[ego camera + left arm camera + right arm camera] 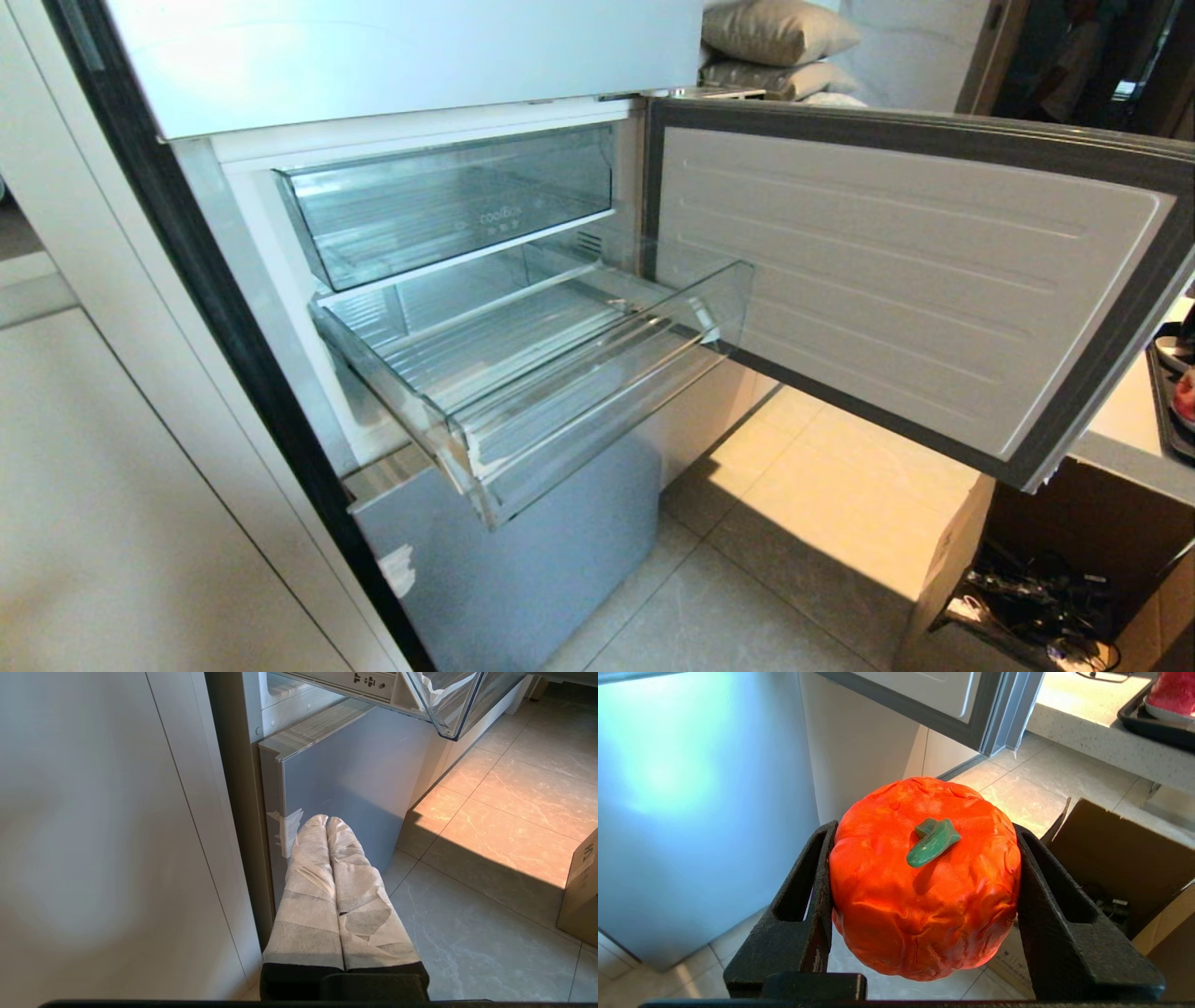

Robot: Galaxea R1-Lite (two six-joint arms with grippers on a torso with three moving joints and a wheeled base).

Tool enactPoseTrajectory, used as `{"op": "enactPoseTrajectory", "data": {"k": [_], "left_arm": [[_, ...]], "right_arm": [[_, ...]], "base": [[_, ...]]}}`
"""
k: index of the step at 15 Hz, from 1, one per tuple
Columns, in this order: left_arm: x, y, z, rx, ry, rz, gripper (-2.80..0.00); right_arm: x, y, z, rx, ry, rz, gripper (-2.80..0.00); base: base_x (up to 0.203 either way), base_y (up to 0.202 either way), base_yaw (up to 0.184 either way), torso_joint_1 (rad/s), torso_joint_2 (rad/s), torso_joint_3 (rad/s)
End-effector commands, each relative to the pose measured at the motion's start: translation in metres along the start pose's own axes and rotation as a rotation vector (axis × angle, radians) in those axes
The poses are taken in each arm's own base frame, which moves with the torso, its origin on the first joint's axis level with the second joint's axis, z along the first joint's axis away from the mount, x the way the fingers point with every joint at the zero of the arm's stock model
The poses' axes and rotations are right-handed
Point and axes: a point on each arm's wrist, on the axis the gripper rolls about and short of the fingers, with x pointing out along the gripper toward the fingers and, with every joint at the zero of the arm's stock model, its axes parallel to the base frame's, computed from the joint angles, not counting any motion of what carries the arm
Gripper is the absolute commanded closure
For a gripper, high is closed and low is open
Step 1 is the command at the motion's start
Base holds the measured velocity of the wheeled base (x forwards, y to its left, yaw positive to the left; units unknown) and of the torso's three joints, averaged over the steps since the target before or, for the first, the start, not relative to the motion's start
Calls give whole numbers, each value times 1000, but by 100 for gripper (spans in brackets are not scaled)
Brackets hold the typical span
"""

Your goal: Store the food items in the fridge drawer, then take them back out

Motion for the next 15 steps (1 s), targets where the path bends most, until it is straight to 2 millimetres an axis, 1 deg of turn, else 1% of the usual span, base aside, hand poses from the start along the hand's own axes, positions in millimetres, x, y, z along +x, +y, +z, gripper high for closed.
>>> {"op": "enactPoseTrajectory", "data": {"k": [1,12,15], "left_arm": [[0,0,0,0,0,0,0],[0,0,0,0,0,1,0],[0,0,0,0,0,1,0]], "right_arm": [[0,0,0,-4,1,1,0],[0,0,0,2,2,-3,0],[0,0,0,2,2,-2,0]], "base": [[0,0,0,0,0,0],[0,0,0,0,0,0],[3,-2,140,3,6,3]]}}
